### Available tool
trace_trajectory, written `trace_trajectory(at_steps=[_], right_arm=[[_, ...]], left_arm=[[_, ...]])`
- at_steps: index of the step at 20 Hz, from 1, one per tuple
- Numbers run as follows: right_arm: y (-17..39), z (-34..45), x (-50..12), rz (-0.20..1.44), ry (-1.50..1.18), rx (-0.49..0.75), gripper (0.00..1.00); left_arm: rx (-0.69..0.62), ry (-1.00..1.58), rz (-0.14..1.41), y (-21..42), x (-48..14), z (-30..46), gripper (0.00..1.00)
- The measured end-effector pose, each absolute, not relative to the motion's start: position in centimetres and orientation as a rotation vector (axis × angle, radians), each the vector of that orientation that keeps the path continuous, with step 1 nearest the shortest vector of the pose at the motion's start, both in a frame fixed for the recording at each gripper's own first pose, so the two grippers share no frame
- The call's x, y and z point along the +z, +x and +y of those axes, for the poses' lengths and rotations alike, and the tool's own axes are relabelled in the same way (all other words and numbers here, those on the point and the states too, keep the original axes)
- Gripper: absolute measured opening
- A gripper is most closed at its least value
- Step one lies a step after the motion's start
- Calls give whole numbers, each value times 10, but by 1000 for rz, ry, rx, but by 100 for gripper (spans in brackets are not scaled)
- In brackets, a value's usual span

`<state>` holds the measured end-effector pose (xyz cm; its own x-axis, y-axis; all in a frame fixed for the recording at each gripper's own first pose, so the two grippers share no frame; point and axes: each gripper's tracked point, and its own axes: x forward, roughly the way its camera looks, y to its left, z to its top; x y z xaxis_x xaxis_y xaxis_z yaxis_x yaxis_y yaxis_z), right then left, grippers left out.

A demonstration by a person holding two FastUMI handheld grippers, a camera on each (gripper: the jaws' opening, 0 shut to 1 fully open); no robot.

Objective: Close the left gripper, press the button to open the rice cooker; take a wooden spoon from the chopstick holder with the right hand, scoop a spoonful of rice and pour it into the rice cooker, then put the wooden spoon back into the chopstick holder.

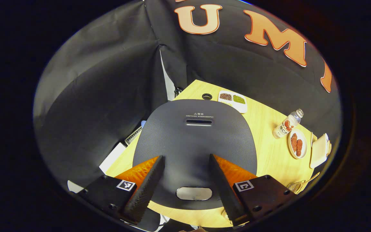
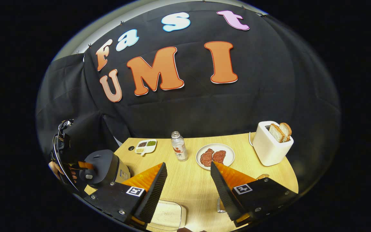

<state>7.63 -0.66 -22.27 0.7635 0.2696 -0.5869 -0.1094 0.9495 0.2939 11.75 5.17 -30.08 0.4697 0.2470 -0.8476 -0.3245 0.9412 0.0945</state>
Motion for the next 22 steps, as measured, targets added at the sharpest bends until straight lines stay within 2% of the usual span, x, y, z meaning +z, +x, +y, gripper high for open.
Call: trace_trajectory(at_steps=[4, 9, 17, 22], right_arm=[[79, -4, -210, 643, 246, 214, 85], [87, 7, -180, 556, 199, 216, 85], [101, 32, -109, 330, 77, 215, 85], [99, 46, -87, 259, 56, 230, 85]], left_arm=[[341, -112, 983, 118, -294, 51, 96], [255, 2, 727, 140, -235, 38, 96], [58, 2, 330, 138, -120, -21, 95], [-10, -22, 172, 125, -80, -39, 95]])
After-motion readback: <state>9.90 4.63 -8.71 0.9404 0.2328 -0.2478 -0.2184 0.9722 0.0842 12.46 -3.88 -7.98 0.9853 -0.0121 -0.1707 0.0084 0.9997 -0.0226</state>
